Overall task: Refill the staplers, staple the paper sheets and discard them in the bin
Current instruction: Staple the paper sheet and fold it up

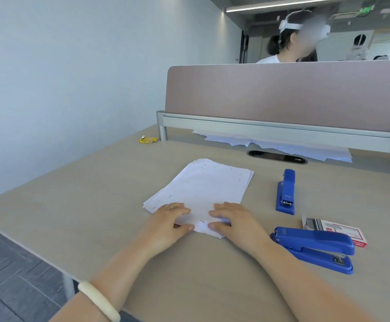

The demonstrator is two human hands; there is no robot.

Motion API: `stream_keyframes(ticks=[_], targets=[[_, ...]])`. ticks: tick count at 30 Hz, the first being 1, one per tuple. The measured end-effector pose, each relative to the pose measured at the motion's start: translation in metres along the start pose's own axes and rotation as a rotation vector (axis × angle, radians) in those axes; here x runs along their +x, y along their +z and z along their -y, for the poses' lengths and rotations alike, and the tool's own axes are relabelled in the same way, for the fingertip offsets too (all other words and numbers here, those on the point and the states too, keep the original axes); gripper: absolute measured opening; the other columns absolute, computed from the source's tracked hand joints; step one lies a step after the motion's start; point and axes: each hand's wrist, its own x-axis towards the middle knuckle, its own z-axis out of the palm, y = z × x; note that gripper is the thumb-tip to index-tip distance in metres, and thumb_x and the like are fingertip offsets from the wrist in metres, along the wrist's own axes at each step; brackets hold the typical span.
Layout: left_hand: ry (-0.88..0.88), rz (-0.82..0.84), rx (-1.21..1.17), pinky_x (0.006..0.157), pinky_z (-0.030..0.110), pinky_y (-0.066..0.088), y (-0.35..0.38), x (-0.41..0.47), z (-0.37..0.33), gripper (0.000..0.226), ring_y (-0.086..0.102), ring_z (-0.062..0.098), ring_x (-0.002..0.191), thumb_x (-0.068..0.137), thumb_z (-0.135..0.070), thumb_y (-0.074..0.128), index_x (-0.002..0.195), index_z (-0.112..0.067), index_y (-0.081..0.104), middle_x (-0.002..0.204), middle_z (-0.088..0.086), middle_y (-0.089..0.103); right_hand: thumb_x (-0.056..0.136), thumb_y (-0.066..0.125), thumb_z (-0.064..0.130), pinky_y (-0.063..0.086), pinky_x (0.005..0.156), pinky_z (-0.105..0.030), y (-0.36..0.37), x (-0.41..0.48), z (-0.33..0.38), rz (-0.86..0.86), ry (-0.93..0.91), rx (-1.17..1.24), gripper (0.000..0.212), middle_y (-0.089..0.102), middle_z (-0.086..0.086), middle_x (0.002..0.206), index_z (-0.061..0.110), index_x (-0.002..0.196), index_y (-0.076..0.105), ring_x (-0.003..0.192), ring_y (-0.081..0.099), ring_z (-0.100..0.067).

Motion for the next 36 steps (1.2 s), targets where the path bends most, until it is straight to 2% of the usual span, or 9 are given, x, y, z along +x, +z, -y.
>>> stream_keyframes(ticks=[4, 9, 14, 18, 22, 26, 29, 34, 36], targets=[[0.084, -0.027, 0.16, 0.113, 0.028, 0.02, 0.004, 0.002, -0.002, 0.05, 0.029, 0.01, 0.138, 0.081, -0.046, 0.061, 0.127, -0.032, 0.052, 0.145, -0.011, 0.041, 0.09, 0.053, 0.035, 0.028, 0.094, -0.016, 0.002, 0.0, -0.001, -0.093, -0.078, -0.106, 0.03, 0.057, 0.007, 0.133, 0.024, 0.115, 0.065, 0.126, 0.044, -0.013], [0.195, -0.161, 0.242, 0.094, 0.023, 0.032, -0.007, 0.005, -0.014, 0.044, 0.053, 0.014, 0.117, 0.082, -0.041, 0.056, 0.123, -0.027, 0.056, 0.124, -0.011, 0.062, 0.093, 0.051, 0.025, 0.042, 0.09, -0.028, 0.0, 0.001, -0.001, -0.236, -0.179, -0.023, 0.024, 0.071, -0.002, 0.106, 0.015, 0.1, 0.071, 0.108, 0.056, -0.023], [0.1, -0.21, 0.365, 0.091, 0.033, 0.045, -0.015, 0.012, -0.03, 0.047, 0.055, 0.025, 0.109, 0.085, -0.005, 0.043, 0.124, -0.028, 0.056, 0.121, 0.003, 0.064, 0.092, 0.048, 0.034, 0.025, 0.107, -0.015, -0.004, -0.006, 0.01, -0.302, -0.144, 0.253, 0.04, 0.04, 0.017, 0.139, 0.029, 0.132, 0.048, 0.132, 0.026, 0.003], [0.043, -0.54, 0.189, 0.07, 0.039, 0.052, -0.029, 0.012, -0.045, 0.048, 0.059, 0.031, 0.082, 0.08, -0.004, 0.037, 0.117, -0.027, 0.058, 0.097, 0.008, 0.069, 0.09, 0.044, 0.047, 0.021, 0.095, 0.004, -0.019, -0.018, 0.017, -0.524, -0.125, 0.366, 0.042, 0.039, 0.02, 0.132, 0.031, 0.128, 0.044, 0.124, 0.03, 0.011], [0.101, -0.788, -0.302, 0.05, 0.028, 0.033, -0.046, 0.0, -0.079, 0.025, 0.047, 0.014, 0.051, 0.095, -0.014, 0.041, 0.11, -0.01, 0.06, 0.058, 0.0, 0.052, 0.091, 0.05, 0.037, 0.043, 0.083, -0.016, -0.042, -0.025, 0.03, -0.515, -0.037, 0.6, 0.008, 0.059, 0.016, 0.102, 0.032, 0.094, 0.056, 0.097, 0.055, -0.001], [0.046, -0.616, -1.024, 0.061, 0.016, 0.046, -0.048, -0.013, -0.124, 0.023, 0.063, 0.001, 0.067, 0.094, -0.021, 0.048, 0.102, -0.008, 0.064, 0.075, -0.016, 0.066, 0.087, 0.054, 0.04, 0.057, 0.079, -0.031, -0.067, -0.035, 0.04, -0.347, 0.134, 0.854, 0.021, 0.069, -0.001, 0.1, 0.024, 0.097, 0.062, 0.084, 0.069, -0.014], [0.095, -0.387, -1.251, 0.076, 0.027, 0.054, -0.03, -0.018, -0.15, 0.024, 0.069, 0.009, 0.093, 0.094, -0.019, 0.048, 0.111, -0.015, 0.064, 0.1, -0.008, 0.074, 0.087, 0.051, 0.046, 0.058, 0.077, -0.032, -0.095, -0.052, 0.032, -0.243, 0.172, 1.134, 0.035, 0.073, 0.002, 0.105, 0.021, 0.11, 0.062, 0.094, 0.07, -0.016], [0.159, -0.049, -1.118, 0.088, 0.03, 0.052, 0.019, -0.013, -0.187, 0.022, 0.063, 0.008, 0.105, 0.093, -0.022, 0.048, 0.104, -0.034, 0.062, 0.108, -0.012, 0.07, 0.082, 0.066, 0.031, 0.057, 0.062, -0.03, -0.143, -0.089, -0.012, -0.505, 0.239, 1.117, 0.033, 0.072, 0.001, 0.108, 0.018, 0.113, 0.063, 0.096, 0.069, -0.021], [0.242, 0.075, -0.809, 0.084, 0.019, 0.051, 0.036, -0.008, -0.196, 0.018, 0.061, -0.004, 0.1, 0.088, -0.04, 0.052, 0.104, -0.046, 0.057, 0.107, -0.023, 0.066, 0.075, 0.073, 0.027, 0.058, 0.079, -0.04, -0.156, -0.102, -0.04, -0.706, 0.354, 1.003, 0.033, 0.073, -0.002, 0.103, 0.015, 0.105, 0.065, 0.094, 0.069, -0.024]])
